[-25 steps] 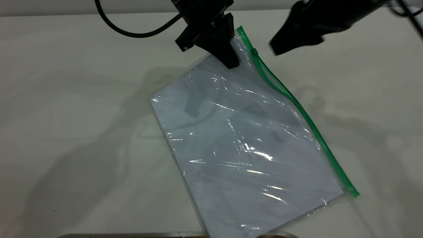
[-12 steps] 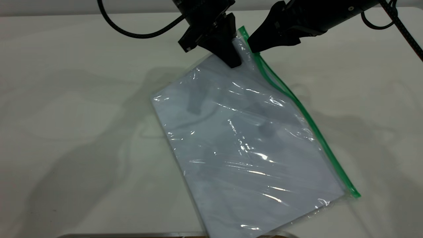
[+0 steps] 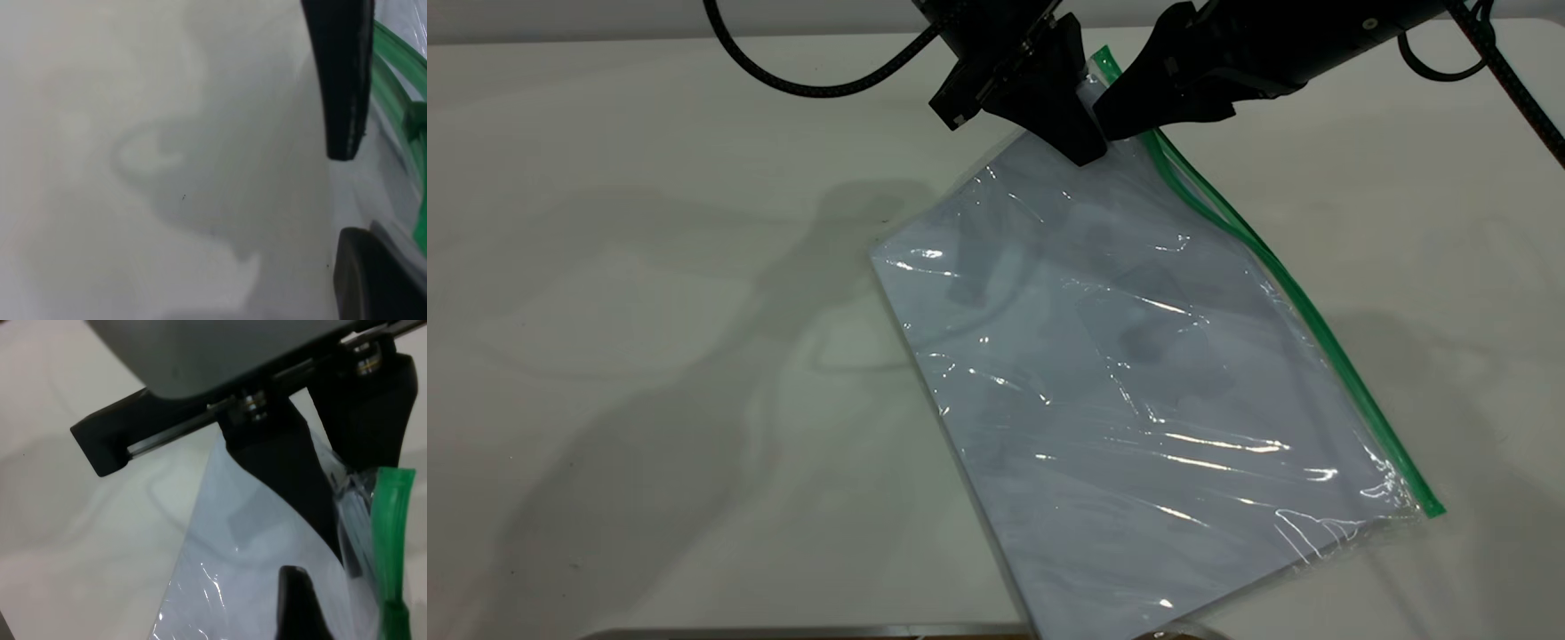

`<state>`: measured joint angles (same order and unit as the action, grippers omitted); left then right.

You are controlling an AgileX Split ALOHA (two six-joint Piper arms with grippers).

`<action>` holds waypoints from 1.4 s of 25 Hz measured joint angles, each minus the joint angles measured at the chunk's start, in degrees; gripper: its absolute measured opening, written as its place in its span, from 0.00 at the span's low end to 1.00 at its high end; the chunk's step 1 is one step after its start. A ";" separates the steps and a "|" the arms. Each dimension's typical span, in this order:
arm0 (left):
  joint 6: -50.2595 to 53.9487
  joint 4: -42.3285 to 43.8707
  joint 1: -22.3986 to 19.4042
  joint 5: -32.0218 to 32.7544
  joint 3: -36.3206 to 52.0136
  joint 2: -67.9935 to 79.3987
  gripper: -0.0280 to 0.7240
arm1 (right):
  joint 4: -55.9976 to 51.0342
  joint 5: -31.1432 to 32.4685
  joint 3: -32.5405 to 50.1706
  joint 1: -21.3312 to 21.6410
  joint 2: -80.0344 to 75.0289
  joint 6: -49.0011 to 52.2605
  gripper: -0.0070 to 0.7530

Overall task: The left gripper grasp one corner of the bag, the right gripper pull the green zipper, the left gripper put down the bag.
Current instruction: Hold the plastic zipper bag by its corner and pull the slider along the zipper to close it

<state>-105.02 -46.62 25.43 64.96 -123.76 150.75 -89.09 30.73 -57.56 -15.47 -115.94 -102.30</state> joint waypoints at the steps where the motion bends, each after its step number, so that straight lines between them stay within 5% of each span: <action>1: 0.00 0.00 0.00 0.00 0.00 0.00 0.11 | 0.00 0.00 0.00 0.00 0.00 0.00 0.60; 11: 0.00 -0.51 0.00 -0.06 0.00 0.00 0.11 | -0.05 -0.72 0.00 0.00 -0.16 -0.13 0.21; 23: 0.14 -1.42 0.00 -0.38 0.00 0.05 0.11 | -0.11 -3.34 0.00 0.00 -0.16 -0.24 0.06; 35: 2.57 -2.29 -0.49 -0.34 0.00 0.22 0.11 | 6.23 -5.96 -0.39 -0.06 -0.16 5.27 0.06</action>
<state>-102.45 -48.91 24.93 64.62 -123.76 150.97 -82.86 24.77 -57.95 -15.53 -116.10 -97.03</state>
